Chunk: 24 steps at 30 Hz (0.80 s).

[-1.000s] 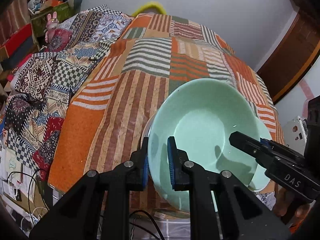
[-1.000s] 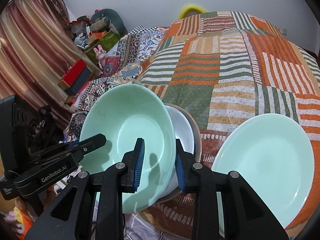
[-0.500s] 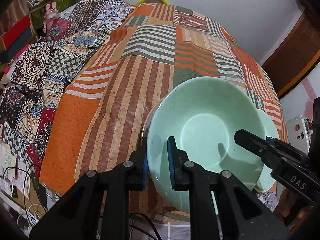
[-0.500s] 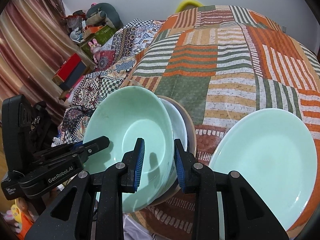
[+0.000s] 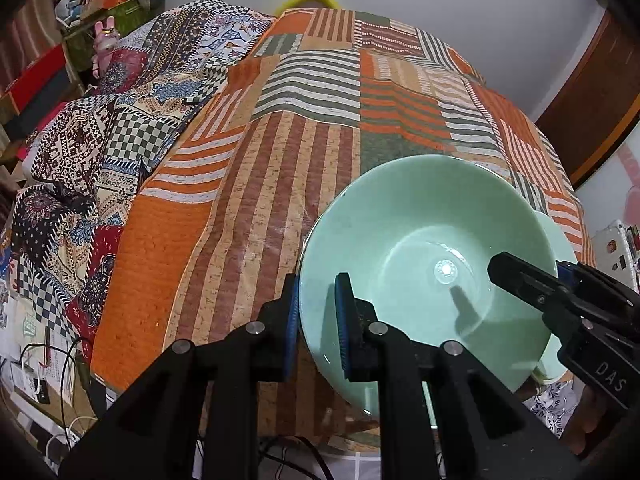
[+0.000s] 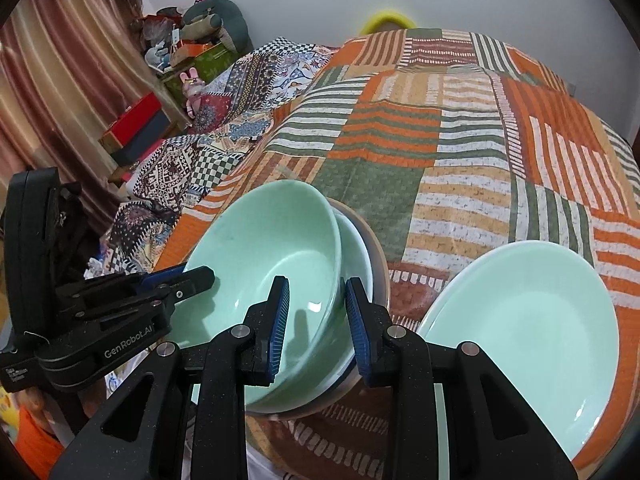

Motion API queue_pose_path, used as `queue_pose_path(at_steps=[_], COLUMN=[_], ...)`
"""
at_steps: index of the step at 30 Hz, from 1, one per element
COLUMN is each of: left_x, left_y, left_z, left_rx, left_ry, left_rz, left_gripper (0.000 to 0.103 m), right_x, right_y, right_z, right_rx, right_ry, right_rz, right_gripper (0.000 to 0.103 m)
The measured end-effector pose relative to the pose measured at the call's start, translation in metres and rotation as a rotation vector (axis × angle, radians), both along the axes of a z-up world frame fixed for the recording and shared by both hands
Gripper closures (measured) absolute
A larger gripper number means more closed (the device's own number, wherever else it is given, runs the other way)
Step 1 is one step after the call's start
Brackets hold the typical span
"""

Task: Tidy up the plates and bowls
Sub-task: 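Lower the mint green bowl into the white dotted bowl with both tools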

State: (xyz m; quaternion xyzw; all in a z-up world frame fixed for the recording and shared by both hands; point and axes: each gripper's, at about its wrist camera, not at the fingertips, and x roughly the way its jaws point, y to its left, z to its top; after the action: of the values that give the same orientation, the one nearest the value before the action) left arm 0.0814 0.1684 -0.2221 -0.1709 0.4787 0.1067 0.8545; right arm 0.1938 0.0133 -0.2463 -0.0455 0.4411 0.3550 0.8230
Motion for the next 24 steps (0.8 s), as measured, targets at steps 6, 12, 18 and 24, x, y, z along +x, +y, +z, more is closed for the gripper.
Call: queue_pose_path(at_steps=[6, 12, 18, 24], left_x=[0.001, 0.0, -0.009, -0.018], left_y=[0.001, 0.001, -0.001, 0.008], left_z=[0.0, 0.004, 0.018, 0.013], left_rx=[0.002, -0.01, -0.021, -0.032], left_ry=[0.008, 0.006, -0.038, -0.046], left_rz=[-0.003, -0.019, -0.026, 0.003], left_gripper=[0.087, 0.087, 0.079, 0.058], right_x=[0.0, 0.003, 0.002, 0.005], right_y=[-0.003, -0.012, -0.017, -0.026], right_z=[0.007, 0.014, 0.019, 0.01], right_rx=[0.008, 0.026, 0.041, 0.037], right_ry=[-0.019, -0.03, -0.041, -0.022], right_rz=[-0.02, -0.039, -0.047, -0.072], right_gripper=[0.075, 0.075, 0.073, 0.057])
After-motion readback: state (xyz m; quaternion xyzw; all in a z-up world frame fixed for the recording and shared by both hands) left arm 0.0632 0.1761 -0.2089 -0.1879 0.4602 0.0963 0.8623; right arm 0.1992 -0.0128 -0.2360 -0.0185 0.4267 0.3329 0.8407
